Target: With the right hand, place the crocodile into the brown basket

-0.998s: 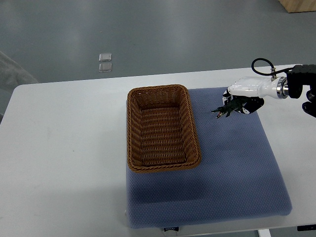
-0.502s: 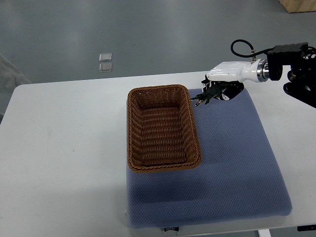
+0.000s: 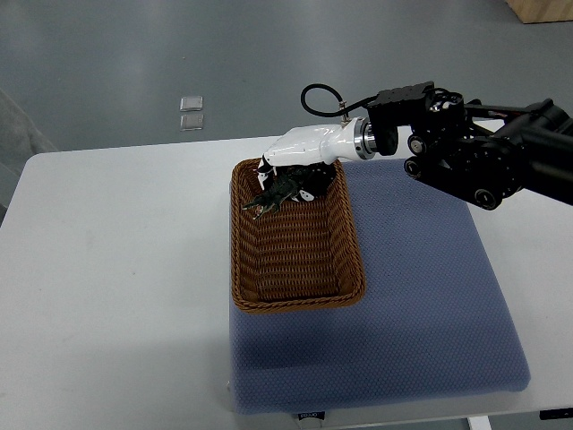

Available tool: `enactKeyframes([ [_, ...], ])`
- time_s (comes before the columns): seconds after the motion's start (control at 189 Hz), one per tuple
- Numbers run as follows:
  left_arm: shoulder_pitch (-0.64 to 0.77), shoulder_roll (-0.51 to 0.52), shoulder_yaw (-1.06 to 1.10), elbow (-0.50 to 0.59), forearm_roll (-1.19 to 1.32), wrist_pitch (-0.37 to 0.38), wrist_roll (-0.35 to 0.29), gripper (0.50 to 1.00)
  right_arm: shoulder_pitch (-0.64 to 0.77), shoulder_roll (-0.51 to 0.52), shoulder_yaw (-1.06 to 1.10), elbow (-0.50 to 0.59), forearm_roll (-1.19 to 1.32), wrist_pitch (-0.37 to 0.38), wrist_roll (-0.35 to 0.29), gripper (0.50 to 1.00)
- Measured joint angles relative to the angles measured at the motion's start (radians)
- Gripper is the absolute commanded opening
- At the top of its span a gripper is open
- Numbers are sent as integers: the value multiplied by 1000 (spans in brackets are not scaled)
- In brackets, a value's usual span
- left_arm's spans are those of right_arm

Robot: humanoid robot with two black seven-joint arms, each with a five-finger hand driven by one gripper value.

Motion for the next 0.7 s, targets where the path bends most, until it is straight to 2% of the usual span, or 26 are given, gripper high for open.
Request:
enactKeyframes([
  [0.063, 0, 0, 0, 0, 0, 0, 0, 1000, -19, 19, 0, -12, 0, -4, 0, 754],
  [0.106, 0, 0, 0, 0, 0, 0, 0, 1000, -38, 26, 0, -16, 0, -6, 0, 768],
  [0.164, 0, 0, 0, 0, 0, 0, 0, 1000, -58, 29, -1, -18, 0, -14, 0, 823],
  [0.227, 0, 0, 0, 0, 0, 0, 0, 1000, -76, 29, -1, -18, -1, -25, 1, 856],
  [0.375, 0, 0, 0, 0, 0, 0, 0, 1000, -92, 19, -2, -18, -1, -34, 1, 864],
  [0.412, 0, 0, 0, 0, 0, 0, 0, 1000, -93, 17, -2, -18, -1, -35, 1, 901],
  [0.433, 0, 0, 0, 0, 0, 0, 0, 1000, -93, 16, -2, -18, -1, -36, 1, 903],
  [0.703, 0, 0, 0, 0, 0, 0, 0, 1000, -67, -54, 20, -17, 79, -59, 5, 901],
])
